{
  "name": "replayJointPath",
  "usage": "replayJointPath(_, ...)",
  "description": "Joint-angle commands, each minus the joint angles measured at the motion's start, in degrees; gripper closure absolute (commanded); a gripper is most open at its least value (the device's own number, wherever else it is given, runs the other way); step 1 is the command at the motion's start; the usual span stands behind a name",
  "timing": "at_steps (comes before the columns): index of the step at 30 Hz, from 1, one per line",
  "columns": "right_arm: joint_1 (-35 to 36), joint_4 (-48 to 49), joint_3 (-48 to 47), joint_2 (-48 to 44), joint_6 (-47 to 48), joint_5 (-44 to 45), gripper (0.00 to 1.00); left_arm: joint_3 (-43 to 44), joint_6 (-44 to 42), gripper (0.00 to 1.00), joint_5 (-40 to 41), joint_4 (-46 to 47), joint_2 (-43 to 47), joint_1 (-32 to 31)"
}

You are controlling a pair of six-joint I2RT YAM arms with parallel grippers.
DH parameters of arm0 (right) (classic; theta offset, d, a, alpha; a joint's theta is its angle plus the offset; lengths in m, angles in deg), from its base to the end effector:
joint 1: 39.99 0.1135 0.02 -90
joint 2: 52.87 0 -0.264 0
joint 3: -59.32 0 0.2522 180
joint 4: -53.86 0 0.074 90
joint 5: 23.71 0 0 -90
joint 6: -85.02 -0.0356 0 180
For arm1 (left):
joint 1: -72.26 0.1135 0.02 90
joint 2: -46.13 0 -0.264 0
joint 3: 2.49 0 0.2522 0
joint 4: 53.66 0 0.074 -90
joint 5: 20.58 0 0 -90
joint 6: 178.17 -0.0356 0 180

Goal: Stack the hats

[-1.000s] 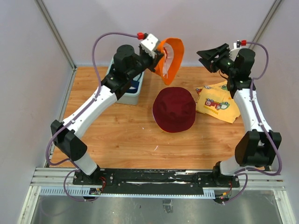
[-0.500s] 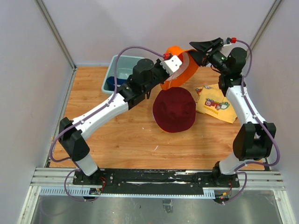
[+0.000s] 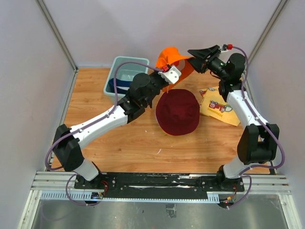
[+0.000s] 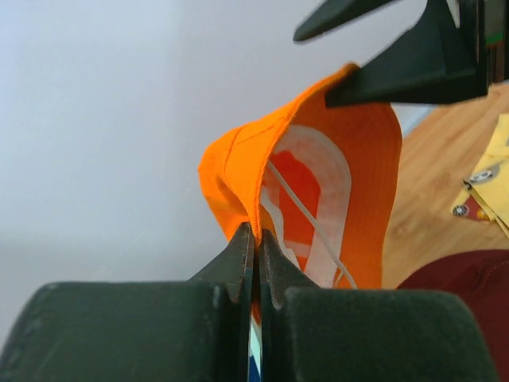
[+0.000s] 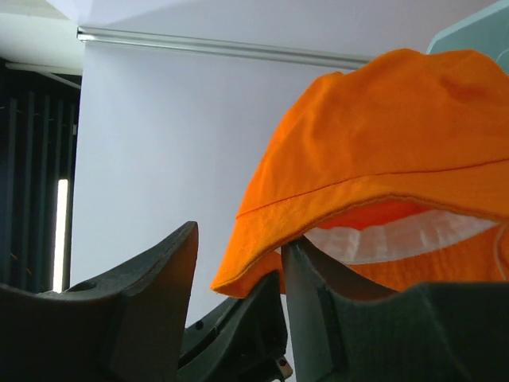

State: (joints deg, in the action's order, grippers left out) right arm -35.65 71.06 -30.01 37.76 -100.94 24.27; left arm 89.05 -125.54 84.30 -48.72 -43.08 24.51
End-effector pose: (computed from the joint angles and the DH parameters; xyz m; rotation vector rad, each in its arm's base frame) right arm 0.3688 0.0519 0.3993 0.5380 1.5763 1.8750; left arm 0.2595 -0.2721 0.4014 0.8125 1.1989 0.0391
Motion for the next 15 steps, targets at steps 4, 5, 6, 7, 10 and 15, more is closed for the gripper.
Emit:
replayJointPath(4,2.50,-0.57,-0.64,-0.64,1.35,-1.74,0.54,-1.74,-3.21,1.00,0.50,12.10,3.43,-1.24)
replayJointPath(5,2.67,-0.43,-0.62,-0.51,1.31,-1.75,0.56,-2.01,-3.41,1.00,0.20,12.71,3.48,-1.36)
replayJointPath(6,2.76,-0.13,-0.63,-0.52,1.12,-1.75,0.59,-2.08,-3.48,1.00,-0.10,12.96,3.52,-1.45)
replayJointPath(7,2.78,0.08,-0.56,-0.51,1.05,-1.79,0.63,-2.21,-3.57,1.00,-0.18,13.20,3.53,-1.50)
replayJointPath(10,2.73,0.30,-0.33,-1.10,1.11,-1.83,0.81,-3.25,-4.17,1.00,0.10,14.52,4.19,-1.95)
replayJointPath(15,2.20,-0.07,2.21,-3.53,2.71,-2.70,0.99,-7.97,-4.12,1.00,1.81,17.52,7.43,-2.96)
